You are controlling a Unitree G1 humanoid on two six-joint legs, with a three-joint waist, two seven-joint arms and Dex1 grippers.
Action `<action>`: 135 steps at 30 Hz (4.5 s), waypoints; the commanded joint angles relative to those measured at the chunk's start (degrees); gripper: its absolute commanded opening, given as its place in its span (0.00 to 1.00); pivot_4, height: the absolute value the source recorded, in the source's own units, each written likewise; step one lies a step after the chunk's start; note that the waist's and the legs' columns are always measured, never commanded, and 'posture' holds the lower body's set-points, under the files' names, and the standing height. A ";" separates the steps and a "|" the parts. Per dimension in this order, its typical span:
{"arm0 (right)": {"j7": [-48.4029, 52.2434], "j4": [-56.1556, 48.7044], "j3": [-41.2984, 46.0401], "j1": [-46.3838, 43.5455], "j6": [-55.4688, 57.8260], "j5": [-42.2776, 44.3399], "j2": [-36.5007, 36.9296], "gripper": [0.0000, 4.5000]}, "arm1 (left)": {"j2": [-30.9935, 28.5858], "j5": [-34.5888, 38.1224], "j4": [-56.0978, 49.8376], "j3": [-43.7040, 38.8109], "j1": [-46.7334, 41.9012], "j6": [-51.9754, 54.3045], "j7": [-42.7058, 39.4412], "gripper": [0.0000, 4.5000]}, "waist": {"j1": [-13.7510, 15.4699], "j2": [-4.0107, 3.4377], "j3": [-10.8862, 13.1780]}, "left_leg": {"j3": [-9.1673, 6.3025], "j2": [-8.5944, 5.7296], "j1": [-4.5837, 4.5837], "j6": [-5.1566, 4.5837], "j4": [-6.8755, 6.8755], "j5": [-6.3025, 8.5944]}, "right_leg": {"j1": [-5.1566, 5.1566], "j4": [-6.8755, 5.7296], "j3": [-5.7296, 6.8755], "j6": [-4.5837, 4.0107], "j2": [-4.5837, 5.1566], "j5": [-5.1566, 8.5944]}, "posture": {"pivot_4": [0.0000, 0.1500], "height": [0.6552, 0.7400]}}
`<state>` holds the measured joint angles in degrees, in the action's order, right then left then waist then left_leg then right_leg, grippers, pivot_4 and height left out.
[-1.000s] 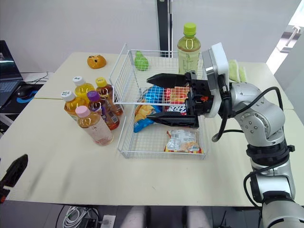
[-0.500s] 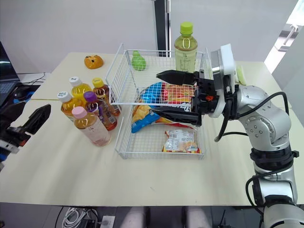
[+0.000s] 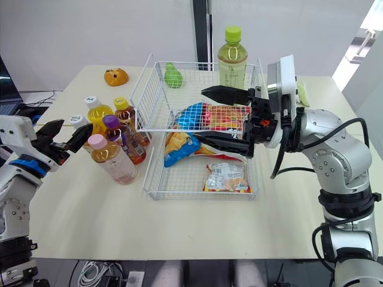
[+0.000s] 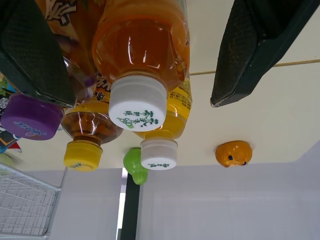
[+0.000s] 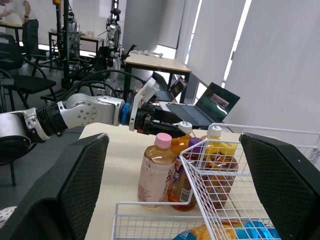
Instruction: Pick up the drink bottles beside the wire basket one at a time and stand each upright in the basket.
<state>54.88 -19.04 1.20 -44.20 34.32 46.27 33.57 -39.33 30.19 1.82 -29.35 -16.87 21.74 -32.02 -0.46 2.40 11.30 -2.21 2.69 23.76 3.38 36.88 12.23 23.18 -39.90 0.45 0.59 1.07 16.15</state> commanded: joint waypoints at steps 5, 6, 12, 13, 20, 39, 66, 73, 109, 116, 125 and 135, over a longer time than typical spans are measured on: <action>-0.83 -1.17 1.97 -0.74 -0.27 0.06 1.00 1.00 | -0.32 -2.47 3.04 1.97 -3.11 -3.84 -0.63 0.99 | 0.00 0.00 0.00 | 0.00 -0.01 0.00 0.00 0.00 0.00 | 0.00 0.00 0.00 0.00 0.00 0.00 | 1.00 1.00; -0.81 -1.15 1.94 -0.77 -0.34 -0.06 1.08 1.00 | -0.27 -2.69 3.50 2.30 -3.43 -4.11 -0.66 0.99 | 0.00 0.00 0.00 | 0.01 -0.01 0.01 0.00 0.00 0.00 | 0.00 0.00 -0.01 0.00 0.00 0.00 | 1.00 1.00; -0.90 -1.35 2.07 -0.69 -0.33 0.03 1.32 1.00 | -0.23 -3.58 5.25 3.25 -4.83 -5.45 -0.89 0.99 | 0.00 0.00 0.00 | 0.00 -0.01 0.01 0.00 0.00 0.00 | 0.00 0.00 0.00 0.00 0.00 0.00 | 1.00 1.00; -0.92 -1.43 2.14 -0.62 -0.30 0.11 1.38 1.00 | -0.13 -3.58 5.29 3.27 -5.07 -5.67 -1.00 0.99 | 0.00 0.00 0.00 | 0.00 -0.01 0.01 0.00 0.00 0.00 | 0.00 0.00 0.00 0.00 0.00 0.00 | 1.00 1.00; -0.99 -1.68 2.16 -0.35 -0.11 0.33 1.61 1.00 | -0.18 -3.70 6.21 4.16 -6.21 -4.84 -1.26 0.99 | -0.02 0.00 0.00 | 0.00 -0.01 0.01 0.00 0.00 0.00 | 0.00 0.00 0.00 0.00 0.00 0.00 | 1.00 1.00; -1.34 -1.67 1.74 -0.49 -0.01 0.46 1.52 1.00 | -0.13 -3.61 6.27 4.08 -5.56 -4.82 -1.26 0.30 | 0.00 0.00 0.00 | -0.01 -0.01 0.01 0.00 0.00 0.00 | 0.00 0.00 0.01 0.00 0.00 0.00 | 1.00 1.00; 3.02 5.12 -1.15 -3.69 -3.14 -2.43 -3.28 1.00 | -32.00 21.75 -2.91 -23.27 -0.29 28.09 -19.56 0.30 | -1.00 -0.07 0.15 | -0.04 0.02 0.10 0.00 -0.10 0.00 | 0.08 0.13 0.08 0.02 0.01 0.02 | 1.00 1.00; 2.82 8.64 -1.22 -5.31 -5.01 -4.89 -5.50 1.00 | -40.40 29.14 5.15 -14.25 -17.70 33.43 -20.88 0.30 | -1.14 -0.12 0.20 | -0.02 0.01 0.12 0.00 -0.16 0.00 | 0.10 0.21 0.08 0.04 -0.01 0.03 | 1.00 1.00; -12.06 -7.32 7.79 6.57 0.46 -7.26 4.28 1.00 | 9.04 -12.61 58.81 28.07 -80.40 -8.81 -36.12 0.30 | -1.36 -0.18 0.34 | 0.10 -0.10 1.03 0.01 0.04 -0.02 | 0.98 -0.03 -0.02 0.06 -0.02 0.03 | 1.00 1.00; -14.11 -9.72 9.20 8.18 1.57 -6.48 5.12 1.00 | 12.66 -14.99 62.56 26.67 -81.16 -12.18 -34.88 0.30 | -1.35 -0.19 0.35 | 0.11 -0.10 1.03 0.01 0.07 -0.02 | 0.98 -0.04 -0.01 0.06 -0.03 0.04 | 1.00 1.00; -15.56 -11.29 10.14 9.07 2.39 -5.23 6.05 1.00 | 14.61 -16.52 64.87 25.13 -81.62 -13.77 -34.10 0.30 | -1.31 -0.19 0.35 | 0.11 -0.11 1.03 0.01 0.08 -0.02 | 0.97 -0.06 -0.02 0.06 -0.03 0.04 | 1.00 1.00; -15.87 -11.64 10.46 9.36 2.73 -4.03 6.76 1.00 | 15.80 -17.08 64.88 23.98 -81.35 -12.13 -35.84 0.65 | -1.23 -0.19 0.34 | 0.11 -0.11 1.03 0.01 0.09 -0.02 | 0.95 -0.06 -0.01 0.06 -0.02 0.04 | 1.00 1.00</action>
<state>39.39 -28.91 9.96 -34.60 37.53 41.64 39.48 -23.52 12.64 68.25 -4.43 -95.63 9.67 -67.08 -1.69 2.20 11.65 -2.10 2.58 24.78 3.39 36.97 12.21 24.13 -39.97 0.44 0.65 1.05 16.19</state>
